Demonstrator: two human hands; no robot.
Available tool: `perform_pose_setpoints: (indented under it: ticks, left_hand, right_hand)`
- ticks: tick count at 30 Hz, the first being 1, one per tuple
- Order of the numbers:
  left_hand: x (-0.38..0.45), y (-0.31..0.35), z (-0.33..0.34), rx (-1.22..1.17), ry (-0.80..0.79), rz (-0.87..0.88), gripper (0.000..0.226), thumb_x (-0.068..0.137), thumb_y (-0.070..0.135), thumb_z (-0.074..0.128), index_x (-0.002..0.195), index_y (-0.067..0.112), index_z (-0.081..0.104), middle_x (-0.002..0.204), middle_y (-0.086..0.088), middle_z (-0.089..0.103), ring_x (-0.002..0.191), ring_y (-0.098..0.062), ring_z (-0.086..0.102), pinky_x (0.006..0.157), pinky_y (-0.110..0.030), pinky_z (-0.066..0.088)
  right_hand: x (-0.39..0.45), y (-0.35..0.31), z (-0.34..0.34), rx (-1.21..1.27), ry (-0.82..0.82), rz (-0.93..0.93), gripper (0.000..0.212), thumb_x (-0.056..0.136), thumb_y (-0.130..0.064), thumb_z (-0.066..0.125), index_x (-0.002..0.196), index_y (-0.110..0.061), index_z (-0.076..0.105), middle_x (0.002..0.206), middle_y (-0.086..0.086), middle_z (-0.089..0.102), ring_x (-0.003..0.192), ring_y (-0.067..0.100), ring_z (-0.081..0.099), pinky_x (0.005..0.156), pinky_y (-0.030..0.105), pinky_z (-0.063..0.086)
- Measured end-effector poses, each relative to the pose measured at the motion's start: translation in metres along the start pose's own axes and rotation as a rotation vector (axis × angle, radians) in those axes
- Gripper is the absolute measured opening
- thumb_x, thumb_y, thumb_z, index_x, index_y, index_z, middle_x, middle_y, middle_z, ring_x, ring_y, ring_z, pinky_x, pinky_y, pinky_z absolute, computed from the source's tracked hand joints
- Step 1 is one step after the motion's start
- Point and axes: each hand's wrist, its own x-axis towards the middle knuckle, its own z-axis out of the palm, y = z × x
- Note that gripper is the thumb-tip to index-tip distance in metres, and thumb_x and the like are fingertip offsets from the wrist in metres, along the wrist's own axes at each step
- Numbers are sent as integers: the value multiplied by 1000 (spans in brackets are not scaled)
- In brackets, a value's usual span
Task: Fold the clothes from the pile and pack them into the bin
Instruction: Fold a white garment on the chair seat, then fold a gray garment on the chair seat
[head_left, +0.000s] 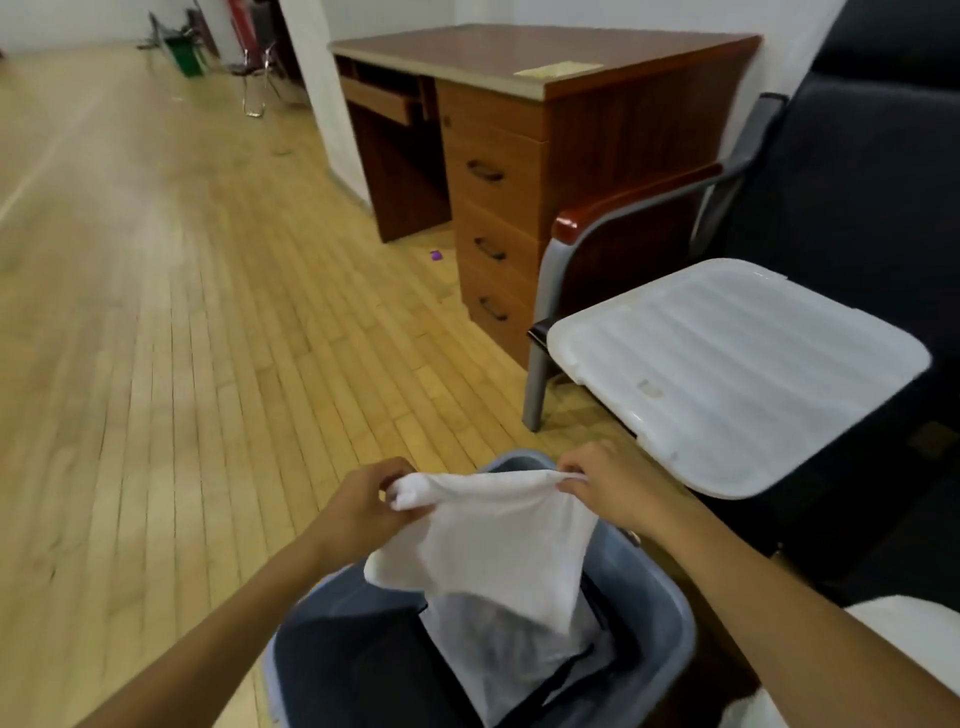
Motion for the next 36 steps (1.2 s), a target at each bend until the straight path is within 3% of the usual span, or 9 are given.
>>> perform_pose_setpoints:
  ticks: [4,6,9,14,21,26,28,30,36]
  left_hand:
    - [-11,-27,30,-13,77,4,12,77,25,72,81,30,62,77,14,65,68,-3,56,64,-20,46]
    - [-22,-45,51,68,-53,53,25,73,30,72,93,37,58,98,19,62,87,-2,55,77,-26,49]
    - [-36,-77,81,337,-389,52,65,68,59,67,125,49,38,128,30,35,117,-2,37,100,-34,38]
    - [-23,-77,103,334,-338,106,32,90,48,58,107,60,33,122,26,37,115,-5,42,100,-36,42]
    - [41,55,133,179,-256,314,10,92,38,53,102,39,54,104,17,53,98,-9,55,88,-33,49]
    - [73,201,213,127,-279,531,19,91,29,54,88,11,59,91,-4,57,83,-23,57,72,-32,47]
    - [70,256,244,108,-311,603,19,91,24,54,80,9,54,81,-5,56,73,-18,52,64,-20,40]
    - [60,309,282,110,-372,662,16,93,14,57,81,4,54,79,-8,57,70,-20,53,60,-22,39]
    - [29,428,418,342,-539,1014,9,92,31,60,83,30,58,86,12,52,81,-7,56,77,-31,50]
  right_hand:
    - [9,4,15,-53,-47,0,18,99,-27,54,82,-32,55,82,-9,55,74,12,56,67,31,49]
    - [7,17,35,-87,-130,23,11,99,-23,54,96,-29,62,96,-4,61,86,19,61,76,36,53]
    - [-5,38,65,-203,-397,98,32,97,-23,56,129,-26,56,126,1,56,113,24,58,92,37,50]
    - [-12,53,57,-166,-506,154,29,96,-32,56,123,-22,61,121,2,60,112,21,58,95,37,50]
    - [-44,81,-6,98,-204,99,7,95,-35,56,96,-35,62,96,-10,64,93,11,64,83,28,53]
    - [-124,126,-68,286,126,148,28,98,-38,54,81,-19,66,77,-1,70,74,17,69,75,41,58]
    - [-163,157,-88,310,253,201,31,98,-38,53,78,-20,68,75,0,71,72,16,69,74,45,58]
    - [-210,195,-102,320,354,262,31,99,-39,52,76,-25,67,75,-3,70,72,13,68,73,47,58]
    - [-384,335,-104,383,665,720,10,95,-28,59,88,-34,63,82,-10,71,82,9,69,78,38,59]
